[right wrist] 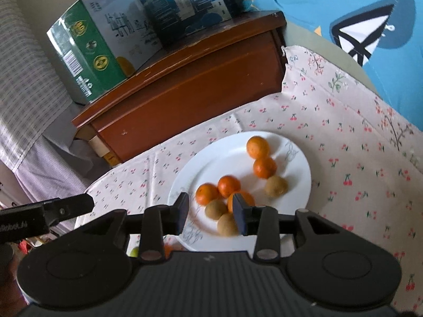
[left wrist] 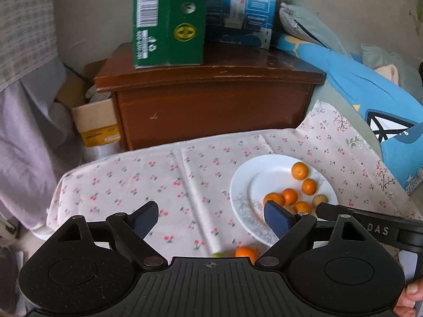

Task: Organize fruits
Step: 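Withdraw both grippers from the plate back toward the fruit cluster, then lower left gripper to a green fruit while right gripper approaches another green fruit, then close left gripper on the green fruit while right gripper grasps a green fruit, then carry both green fruits onto the white plate and open both grippers, then withdraw both grippers from the plate toward the remaining fruits, then grasp a large green fruit with right gripper while left gripper lowers to a red cherry tomato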

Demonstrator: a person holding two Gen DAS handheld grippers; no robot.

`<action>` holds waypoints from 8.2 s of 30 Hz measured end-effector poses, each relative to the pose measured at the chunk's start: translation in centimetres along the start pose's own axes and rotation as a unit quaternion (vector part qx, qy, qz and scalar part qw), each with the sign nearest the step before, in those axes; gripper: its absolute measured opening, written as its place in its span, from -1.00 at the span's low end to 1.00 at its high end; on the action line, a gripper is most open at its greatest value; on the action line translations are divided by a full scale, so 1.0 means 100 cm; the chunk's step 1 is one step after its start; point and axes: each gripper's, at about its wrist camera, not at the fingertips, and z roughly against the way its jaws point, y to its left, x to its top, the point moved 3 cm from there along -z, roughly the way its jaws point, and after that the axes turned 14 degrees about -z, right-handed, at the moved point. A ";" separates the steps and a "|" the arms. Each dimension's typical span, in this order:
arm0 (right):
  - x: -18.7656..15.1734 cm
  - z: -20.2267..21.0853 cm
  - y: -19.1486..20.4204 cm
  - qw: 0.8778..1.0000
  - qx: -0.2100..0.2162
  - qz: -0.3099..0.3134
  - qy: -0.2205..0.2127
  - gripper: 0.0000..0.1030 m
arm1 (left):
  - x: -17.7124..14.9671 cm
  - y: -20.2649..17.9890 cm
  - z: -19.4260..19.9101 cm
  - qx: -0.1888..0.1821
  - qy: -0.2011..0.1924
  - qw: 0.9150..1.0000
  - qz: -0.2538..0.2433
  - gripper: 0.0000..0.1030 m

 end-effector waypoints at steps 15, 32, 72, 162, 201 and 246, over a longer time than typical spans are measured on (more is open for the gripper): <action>-0.060 0.010 0.012 0.998 0.012 0.030 0.048 -0.26 | -0.047 0.012 0.016 0.018 0.042 0.999 -0.006 0.72; -0.106 -0.019 0.031 0.988 0.010 0.126 0.090 -0.26 | -0.088 0.022 0.002 0.031 0.106 0.993 -0.032 0.72; -0.085 0.001 -0.001 0.994 -0.013 0.088 0.061 -0.29 | -0.096 -0.039 -0.038 -0.052 0.079 0.994 -0.063 0.47; 0.029 -0.019 -0.032 0.998 -0.011 -0.051 0.021 -0.20 | 0.036 -0.040 -0.087 -0.056 -0.005 0.997 -0.045 0.57; -0.076 -0.005 0.023 0.983 0.041 0.147 0.098 -0.19 | -0.043 0.027 -0.004 -0.017 0.051 0.998 -0.018 0.96; -0.080 -0.010 0.006 0.982 0.013 0.159 0.099 -0.31 | -0.093 -0.032 -0.038 -0.099 0.036 0.981 -0.160 0.06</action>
